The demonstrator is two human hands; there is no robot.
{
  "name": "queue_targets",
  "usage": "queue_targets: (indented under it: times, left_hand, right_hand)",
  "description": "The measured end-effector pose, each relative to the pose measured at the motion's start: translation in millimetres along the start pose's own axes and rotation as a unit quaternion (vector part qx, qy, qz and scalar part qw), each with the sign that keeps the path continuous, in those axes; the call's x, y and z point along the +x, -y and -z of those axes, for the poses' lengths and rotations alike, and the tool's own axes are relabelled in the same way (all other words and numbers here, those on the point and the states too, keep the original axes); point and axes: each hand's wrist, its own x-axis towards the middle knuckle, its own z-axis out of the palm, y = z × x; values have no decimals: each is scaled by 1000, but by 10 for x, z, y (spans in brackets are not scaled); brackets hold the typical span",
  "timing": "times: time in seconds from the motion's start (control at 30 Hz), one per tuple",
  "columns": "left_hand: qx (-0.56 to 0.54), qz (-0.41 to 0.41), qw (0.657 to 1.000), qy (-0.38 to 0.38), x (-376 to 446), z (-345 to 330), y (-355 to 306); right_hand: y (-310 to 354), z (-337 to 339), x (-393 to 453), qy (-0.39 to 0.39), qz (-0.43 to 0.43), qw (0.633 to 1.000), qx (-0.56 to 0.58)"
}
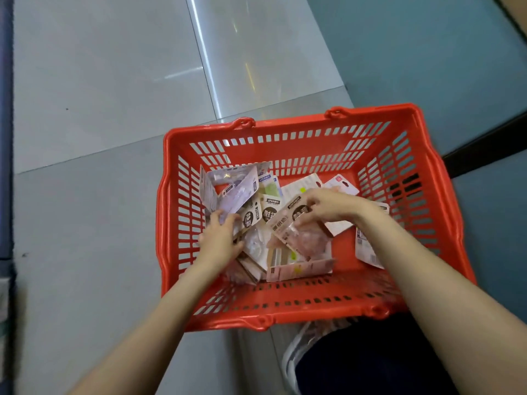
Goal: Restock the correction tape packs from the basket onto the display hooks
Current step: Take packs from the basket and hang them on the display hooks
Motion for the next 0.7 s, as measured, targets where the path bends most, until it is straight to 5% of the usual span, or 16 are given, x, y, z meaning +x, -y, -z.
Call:
queue_targets:
  times: [0.1, 0.23, 0.37, 0.43, 0.6, 0.7]
  left_hand:
    - [-30, -7, 1000, 5, 0, -9, 28]
    - [-57, -23, 998, -9, -2, -21, 97]
    - [-80, -25, 996, -15, -18, -18, 101]
    - [-117, -23, 993, -27, -76, 38, 81]
    - [-232, -92, 961, -123, -375, 371, -260]
    - [-322, -156, 933, -33, -523, 735, -874]
  right_hand:
    - [229, -379, 241, 23, 53, 998, 14]
    - [177, -562, 347, -77, 12, 996, 43]
    - [113, -666, 196, -133, -27, 955, 265]
    - [145, -711, 123, -155, -26, 951, 266]
    - [195, -132, -459, -236, -30, 919, 313]
    - [358, 414, -1049, -260, 16, 901, 346]
